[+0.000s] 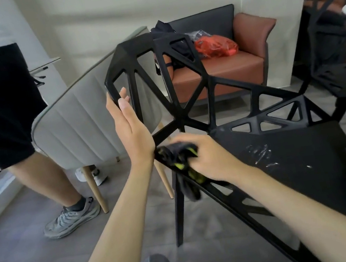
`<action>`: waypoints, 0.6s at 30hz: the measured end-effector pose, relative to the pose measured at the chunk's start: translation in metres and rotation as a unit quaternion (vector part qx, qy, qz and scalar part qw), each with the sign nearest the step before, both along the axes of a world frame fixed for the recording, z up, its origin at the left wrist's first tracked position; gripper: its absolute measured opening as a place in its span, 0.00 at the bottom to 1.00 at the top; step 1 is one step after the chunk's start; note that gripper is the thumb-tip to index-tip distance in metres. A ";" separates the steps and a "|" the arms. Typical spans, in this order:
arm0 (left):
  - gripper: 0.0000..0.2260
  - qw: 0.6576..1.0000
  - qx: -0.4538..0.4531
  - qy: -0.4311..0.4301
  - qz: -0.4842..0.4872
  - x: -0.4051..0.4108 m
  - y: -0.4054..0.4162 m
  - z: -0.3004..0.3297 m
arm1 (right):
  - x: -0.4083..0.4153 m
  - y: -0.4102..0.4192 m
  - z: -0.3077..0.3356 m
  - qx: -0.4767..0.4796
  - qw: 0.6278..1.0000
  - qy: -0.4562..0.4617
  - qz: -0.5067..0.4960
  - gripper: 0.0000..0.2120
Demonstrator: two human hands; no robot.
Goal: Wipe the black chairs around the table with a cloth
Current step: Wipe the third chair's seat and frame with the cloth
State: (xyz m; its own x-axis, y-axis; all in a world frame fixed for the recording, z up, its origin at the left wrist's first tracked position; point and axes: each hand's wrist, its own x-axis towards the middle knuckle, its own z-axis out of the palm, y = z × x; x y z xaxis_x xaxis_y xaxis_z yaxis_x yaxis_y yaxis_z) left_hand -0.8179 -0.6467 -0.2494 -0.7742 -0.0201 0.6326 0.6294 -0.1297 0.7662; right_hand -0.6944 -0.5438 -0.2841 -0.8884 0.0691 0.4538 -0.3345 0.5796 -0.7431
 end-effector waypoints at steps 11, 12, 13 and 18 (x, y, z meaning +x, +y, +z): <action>0.24 0.990 0.005 0.095 0.104 -0.004 0.004 -0.003 | 0.137 0.023 -0.046 0.008 1.000 -0.015 -0.004 0.25; 0.24 0.985 0.001 0.116 0.132 -0.004 0.005 -0.003 | 0.148 0.026 -0.050 0.009 1.000 -0.024 -0.008 0.29; 0.23 0.978 -0.006 0.138 0.156 -0.005 0.006 -0.003 | 0.154 0.027 -0.051 0.012 1.000 -0.023 -0.012 0.31; 0.21 0.937 -0.102 0.224 0.246 -0.004 0.011 -0.004 | 0.117 0.014 -0.039 0.069 0.997 0.026 -0.025 0.31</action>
